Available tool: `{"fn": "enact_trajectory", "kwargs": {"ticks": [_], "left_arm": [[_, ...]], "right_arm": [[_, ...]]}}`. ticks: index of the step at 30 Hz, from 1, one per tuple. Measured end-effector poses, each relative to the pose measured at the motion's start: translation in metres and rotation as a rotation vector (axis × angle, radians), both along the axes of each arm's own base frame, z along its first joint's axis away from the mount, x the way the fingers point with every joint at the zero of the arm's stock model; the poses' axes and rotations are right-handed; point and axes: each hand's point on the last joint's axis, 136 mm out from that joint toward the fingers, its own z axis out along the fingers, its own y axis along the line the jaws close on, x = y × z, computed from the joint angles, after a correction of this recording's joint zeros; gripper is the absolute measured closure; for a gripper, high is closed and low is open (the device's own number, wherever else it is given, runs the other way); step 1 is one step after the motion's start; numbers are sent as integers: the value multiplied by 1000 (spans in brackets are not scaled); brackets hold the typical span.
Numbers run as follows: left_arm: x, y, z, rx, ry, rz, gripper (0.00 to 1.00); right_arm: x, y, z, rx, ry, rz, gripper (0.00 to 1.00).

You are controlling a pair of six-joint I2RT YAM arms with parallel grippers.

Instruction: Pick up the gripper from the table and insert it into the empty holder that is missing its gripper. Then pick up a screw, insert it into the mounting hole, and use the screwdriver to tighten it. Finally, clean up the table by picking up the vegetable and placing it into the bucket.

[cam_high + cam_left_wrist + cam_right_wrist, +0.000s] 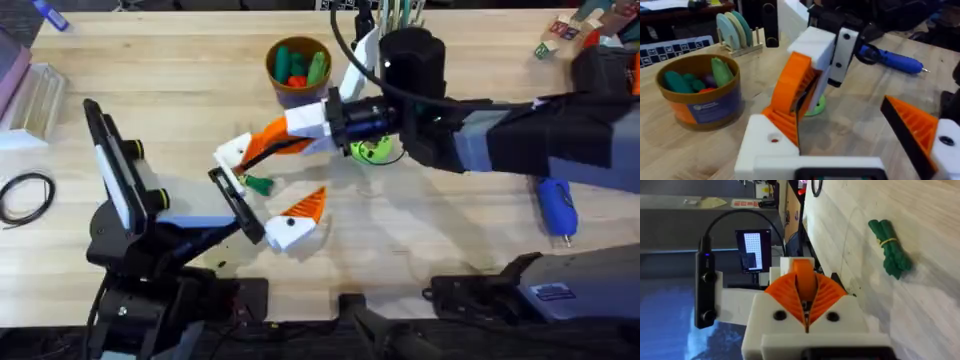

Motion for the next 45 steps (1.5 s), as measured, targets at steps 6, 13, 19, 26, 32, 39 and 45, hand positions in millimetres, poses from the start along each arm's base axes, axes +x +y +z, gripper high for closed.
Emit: {"fn": "enact_trajectory", "kwargs": {"ticks": [6, 13, 19, 26, 32, 39, 45], "left_arm": [[7, 6, -1, -5, 15, 52, 15], [9, 7, -1, -6, 19, 62, 15], [-8, -6, 0, -5, 8, -56, 14], [-22, -15, 0, -5, 2, -146, 14], [-24, -16, 0, -4, -1, -164, 15], [-25, -16, 0, -4, -1, -167, 15], [-25, -16, 0, -4, -1, -167, 15]], "right_arm": [[4, 9, -2, -23, -32, -64, 993], [5, 10, -2, -28, -59, -72, 893], [-4, 9, 0, -6, -124, 7, 486], [-15, 3, 5, 37, -149, 101, 312], [-13, 0, 6, 44, -186, 108, 37], [23, -20, -8, -31, -252, -14, 28], [46, -62, -42, -297, -198, -98, 26]]}}
